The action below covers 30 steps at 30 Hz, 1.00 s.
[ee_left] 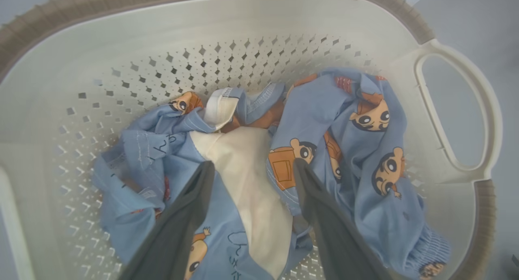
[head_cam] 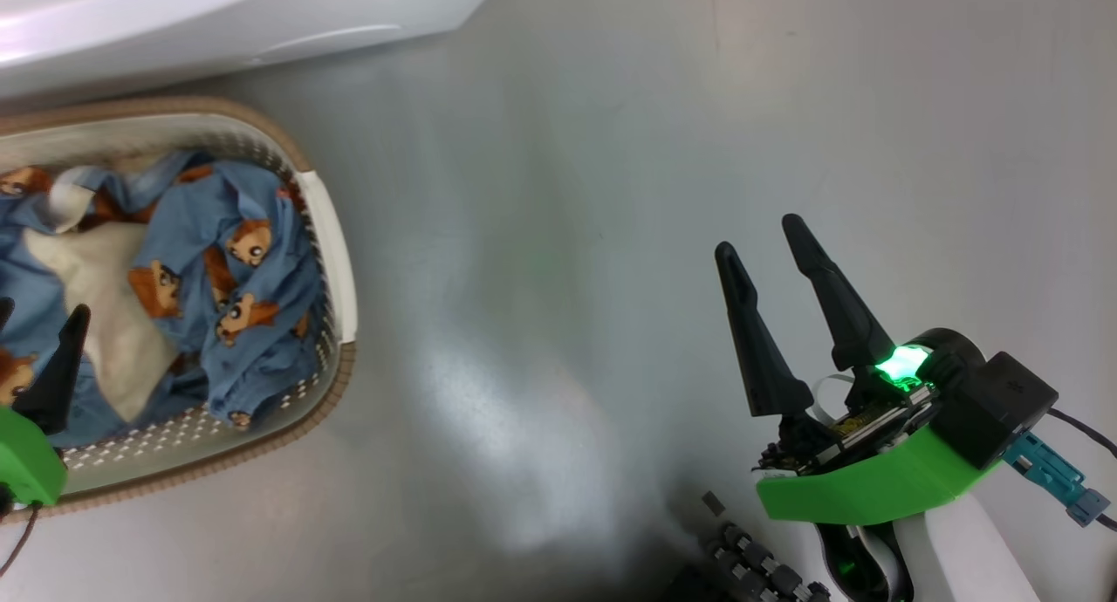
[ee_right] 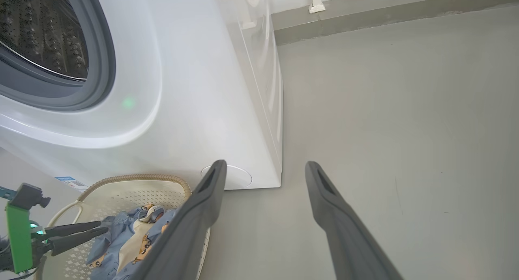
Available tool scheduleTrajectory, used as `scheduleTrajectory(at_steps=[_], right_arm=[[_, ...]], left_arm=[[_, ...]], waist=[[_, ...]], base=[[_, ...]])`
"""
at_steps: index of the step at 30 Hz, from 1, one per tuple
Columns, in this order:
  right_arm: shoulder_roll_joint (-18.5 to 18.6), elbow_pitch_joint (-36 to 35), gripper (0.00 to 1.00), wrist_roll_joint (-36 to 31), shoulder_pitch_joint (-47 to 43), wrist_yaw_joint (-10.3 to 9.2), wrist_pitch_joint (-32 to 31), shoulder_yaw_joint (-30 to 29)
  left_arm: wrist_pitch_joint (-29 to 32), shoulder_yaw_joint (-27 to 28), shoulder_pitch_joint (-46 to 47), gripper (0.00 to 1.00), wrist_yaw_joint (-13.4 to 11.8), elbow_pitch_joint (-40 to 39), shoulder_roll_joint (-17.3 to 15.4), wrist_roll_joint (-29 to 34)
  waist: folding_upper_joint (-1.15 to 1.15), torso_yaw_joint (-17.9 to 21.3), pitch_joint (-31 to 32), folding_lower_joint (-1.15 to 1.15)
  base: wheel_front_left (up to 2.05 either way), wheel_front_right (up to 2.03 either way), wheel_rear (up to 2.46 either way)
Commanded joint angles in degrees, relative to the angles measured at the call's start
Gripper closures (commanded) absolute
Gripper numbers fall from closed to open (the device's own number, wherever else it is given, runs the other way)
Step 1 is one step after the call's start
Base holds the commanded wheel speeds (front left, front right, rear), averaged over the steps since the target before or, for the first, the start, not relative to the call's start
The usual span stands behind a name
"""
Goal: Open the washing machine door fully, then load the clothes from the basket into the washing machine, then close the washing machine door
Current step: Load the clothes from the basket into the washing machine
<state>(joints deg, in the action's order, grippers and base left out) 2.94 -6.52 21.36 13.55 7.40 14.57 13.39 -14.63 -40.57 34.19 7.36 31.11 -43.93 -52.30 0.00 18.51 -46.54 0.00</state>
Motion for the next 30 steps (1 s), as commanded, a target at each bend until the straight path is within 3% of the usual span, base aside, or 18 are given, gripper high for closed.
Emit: scheduleTrajectory(at_steps=[1,12,30], right_arm=[[-0.06,-1.78,0.0,0.54,-1.66,0.09,0.43,1.6],[-0.06,-3.46,0.0,0.98,-1.69,0.09,0.43,3.15],[-0.06,-5.69,0.0,1.72,-3.28,0.09,0.43,4.78]], left_arm=[[-0.37,0.13,1.67,0.0,0.13,1.09,-2.81,-0.94],[-0.37,-7.68,8.89,0.0,0.13,8.77,-2.52,-2.6],[3.22,-14.23,15.26,0.0,0.13,22.93,-0.72,-4.15]], waist=[[0.0,1.24,-1.34,0.0],[0.0,3.17,-4.31,0.0],[0.0,6.2,-6.31,0.0]], base=[[0.0,0.0,0.0],[0.0,0.0,0.0],[0.0,0.0,0.0]])
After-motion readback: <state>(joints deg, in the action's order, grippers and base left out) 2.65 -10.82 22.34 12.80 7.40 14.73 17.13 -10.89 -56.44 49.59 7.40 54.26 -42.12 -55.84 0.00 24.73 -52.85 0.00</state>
